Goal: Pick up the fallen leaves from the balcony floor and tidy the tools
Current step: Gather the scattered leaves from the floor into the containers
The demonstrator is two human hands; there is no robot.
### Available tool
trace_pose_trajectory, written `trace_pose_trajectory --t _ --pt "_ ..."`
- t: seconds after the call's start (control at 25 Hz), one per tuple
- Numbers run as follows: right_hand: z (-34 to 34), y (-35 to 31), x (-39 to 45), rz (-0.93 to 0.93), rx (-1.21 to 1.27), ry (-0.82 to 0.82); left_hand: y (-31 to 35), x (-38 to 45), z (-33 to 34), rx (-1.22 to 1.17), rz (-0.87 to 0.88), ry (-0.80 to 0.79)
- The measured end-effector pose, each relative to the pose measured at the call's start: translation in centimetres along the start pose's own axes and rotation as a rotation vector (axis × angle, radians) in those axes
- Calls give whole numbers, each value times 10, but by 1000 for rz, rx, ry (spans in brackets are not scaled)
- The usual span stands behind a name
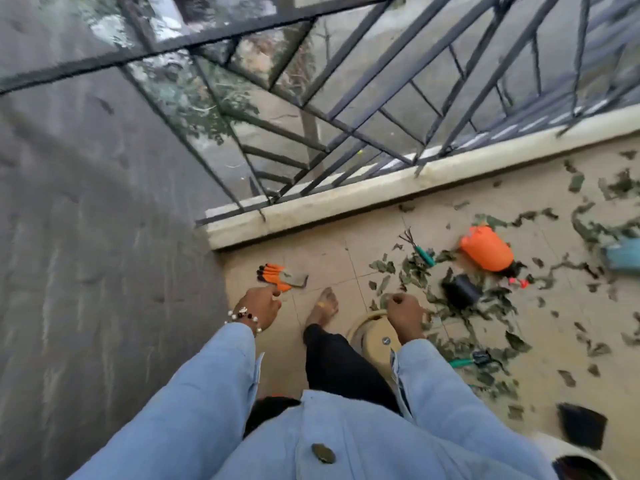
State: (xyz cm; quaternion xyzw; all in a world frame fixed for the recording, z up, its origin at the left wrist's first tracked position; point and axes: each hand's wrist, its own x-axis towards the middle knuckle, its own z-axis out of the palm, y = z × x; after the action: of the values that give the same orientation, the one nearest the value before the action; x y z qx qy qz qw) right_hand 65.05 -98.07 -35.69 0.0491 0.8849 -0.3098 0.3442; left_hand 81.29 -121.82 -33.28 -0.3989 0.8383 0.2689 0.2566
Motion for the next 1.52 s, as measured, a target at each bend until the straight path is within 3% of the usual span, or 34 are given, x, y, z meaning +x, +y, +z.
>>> trace_pose_trajectory --t 0.28,0.4,0.48,0.6,0.72,0.96,1.2,1.36,1.44,1.52 --pt "-48 -38 70 122 280 149 87 112 -63 256 265 -149" --pt "-56 -6 67 214 361 196 121 129 -62 416 378 -218" --pt "-49 30 56 370 457 253 140 141 -50 529 484 -307" --pt "-20 75 22 601 541 319 164 156 -25 655 606 -396" --pt "26 101 -1 680 593 321 179 176 6 740 705 -461" --pt "136 180 35 732 682 346 194 219 117 699 760 -507" --pt "226 284 170 380 616 -75 186 306 308 542 645 -598" --pt "332 349 221 267 353 -242 170 365 432 529 763 -582" --pt "369 364 218 239 351 -158 161 384 475 429 804 -518" --pt "383 374 214 241 484 60 147 398 513 289 886 -410"
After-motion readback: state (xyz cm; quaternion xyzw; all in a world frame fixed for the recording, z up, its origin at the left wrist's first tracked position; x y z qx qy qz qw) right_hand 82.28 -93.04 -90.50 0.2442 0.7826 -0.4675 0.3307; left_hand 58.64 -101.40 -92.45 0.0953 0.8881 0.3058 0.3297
